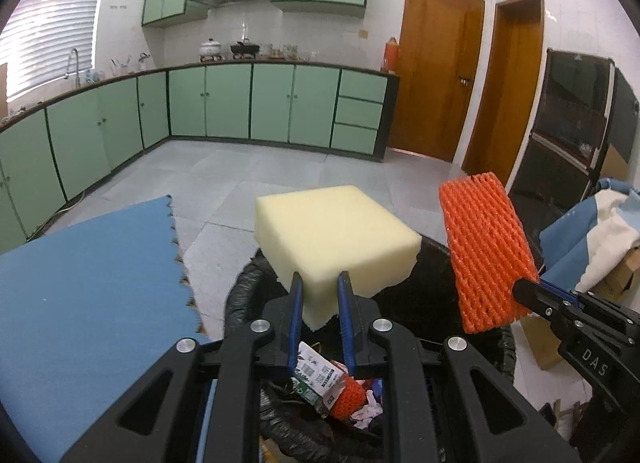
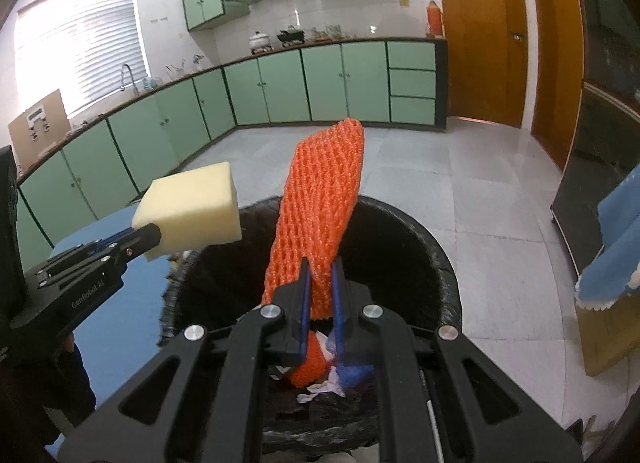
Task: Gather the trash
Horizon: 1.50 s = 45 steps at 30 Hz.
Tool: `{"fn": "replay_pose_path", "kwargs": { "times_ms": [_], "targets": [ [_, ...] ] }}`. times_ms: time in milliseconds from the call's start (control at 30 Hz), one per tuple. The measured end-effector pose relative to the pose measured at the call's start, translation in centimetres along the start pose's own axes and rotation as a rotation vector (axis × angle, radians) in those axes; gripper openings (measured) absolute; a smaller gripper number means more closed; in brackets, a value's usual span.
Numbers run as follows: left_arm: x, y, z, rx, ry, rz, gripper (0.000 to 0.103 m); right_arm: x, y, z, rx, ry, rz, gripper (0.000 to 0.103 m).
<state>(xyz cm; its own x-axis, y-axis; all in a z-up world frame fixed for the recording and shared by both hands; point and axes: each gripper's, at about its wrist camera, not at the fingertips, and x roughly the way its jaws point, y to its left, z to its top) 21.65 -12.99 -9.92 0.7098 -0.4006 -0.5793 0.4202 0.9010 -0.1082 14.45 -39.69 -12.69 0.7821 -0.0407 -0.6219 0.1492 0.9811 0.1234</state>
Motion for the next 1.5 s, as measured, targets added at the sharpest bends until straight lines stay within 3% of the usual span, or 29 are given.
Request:
{"fn": "replay_pose_path", "kwargs": {
  "times_ms": [267,333,400,467,533,700,1000,1500],
  "targets": [
    [4.4,-1.2,-0.5,0.016,0.069,0.005,0.018,3.9,-1.7,-1.1,0.032,0.065,-0.006,0.009],
    [5.2,-1.4,-0.6,0.019,0.088,-0.006,0.02,4.2,-1.6,-1.2,0.034,0.078,-0.018,0.017],
    [5.7,-1.5,-0.5,0.008,0.106,-0.014,0.024,4.5,-1.8,-1.4,0.037,0.088,-0.03,0.027],
    [5.7,-1.3,-0.4,0.001,0.108,-0.023,0.041,4.4,-1.9,-1.4,0.04,0.081,-0.041,0.04],
    [5.1,-1.0,-0.2,0.003,0.094,-0.024,0.041,3.9,-2.1,-1.6,0.042,0.068,-0.052,0.062],
    [2.8,-0.1,0.2,0.0,0.067,-0.016,0.055,1.9,-1.9,-1.7,0.061,0.033,-0.074,0.09],
    [-2.6,1.9,0.1,-0.024,0.031,0.017,0.078,-3.4,0.9,-0.9,0.052,-0.03,0.002,0.096],
    [-10.8,4.5,-0.5,-0.06,-0.016,0.084,0.087,-10.3,5.9,1.1,-0.029,-0.089,0.09,0.098]
  ]
}}
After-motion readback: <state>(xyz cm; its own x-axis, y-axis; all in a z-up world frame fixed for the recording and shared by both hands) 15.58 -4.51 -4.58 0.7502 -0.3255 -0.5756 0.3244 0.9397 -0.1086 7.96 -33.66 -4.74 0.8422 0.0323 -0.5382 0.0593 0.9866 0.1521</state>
